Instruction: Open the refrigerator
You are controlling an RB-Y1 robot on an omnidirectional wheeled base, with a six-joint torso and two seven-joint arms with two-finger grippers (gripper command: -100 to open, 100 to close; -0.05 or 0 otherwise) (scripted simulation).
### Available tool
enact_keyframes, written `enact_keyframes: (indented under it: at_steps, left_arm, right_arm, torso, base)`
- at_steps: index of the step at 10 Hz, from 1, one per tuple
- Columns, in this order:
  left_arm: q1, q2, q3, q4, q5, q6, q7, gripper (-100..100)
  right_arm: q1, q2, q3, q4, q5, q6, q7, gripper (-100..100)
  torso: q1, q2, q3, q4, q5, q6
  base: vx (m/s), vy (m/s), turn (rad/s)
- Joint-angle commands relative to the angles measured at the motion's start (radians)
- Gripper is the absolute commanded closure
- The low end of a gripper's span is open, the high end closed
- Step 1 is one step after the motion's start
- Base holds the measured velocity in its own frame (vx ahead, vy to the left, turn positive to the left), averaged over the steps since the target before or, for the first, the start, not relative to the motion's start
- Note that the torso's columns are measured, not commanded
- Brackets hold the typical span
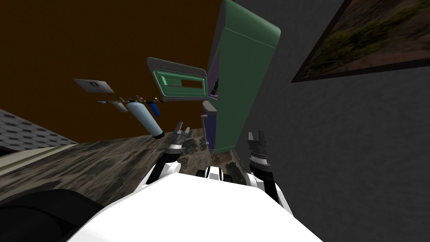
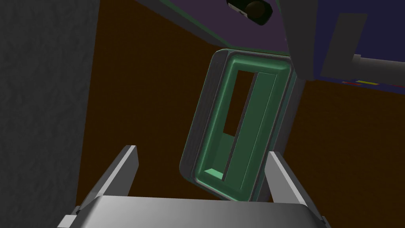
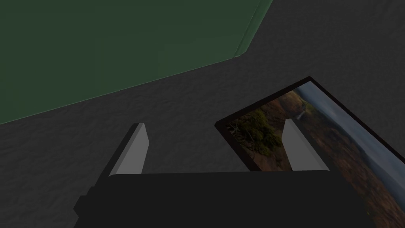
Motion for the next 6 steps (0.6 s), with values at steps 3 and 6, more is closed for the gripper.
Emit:
enact_keyframes:
  at_steps: [3,6]
  left_arm:
    - [0.009,0.007,0.026,-0.016,0.031,0.085,0.006,-100]
    - [0.013,-0.005,0.04,-0.025,0.049,0.135,0.009,-100]
  right_arm:
    - [0.0,0.0,0.0,0.0,0.0,0.0,0.0,0]
    - [0.0,0.0,0.0,0.0,0.0,0.0,0.0,0]
  torso:
    - [-0.001,-0.002,-0.001,-0.001,0.0,0.0]
    - [-0.001,0.0,0.0,0.0,0.0,0.0]
  base:
    - [0.118,-0.075,0.064]
    - [0.106,-0.07,0.059]
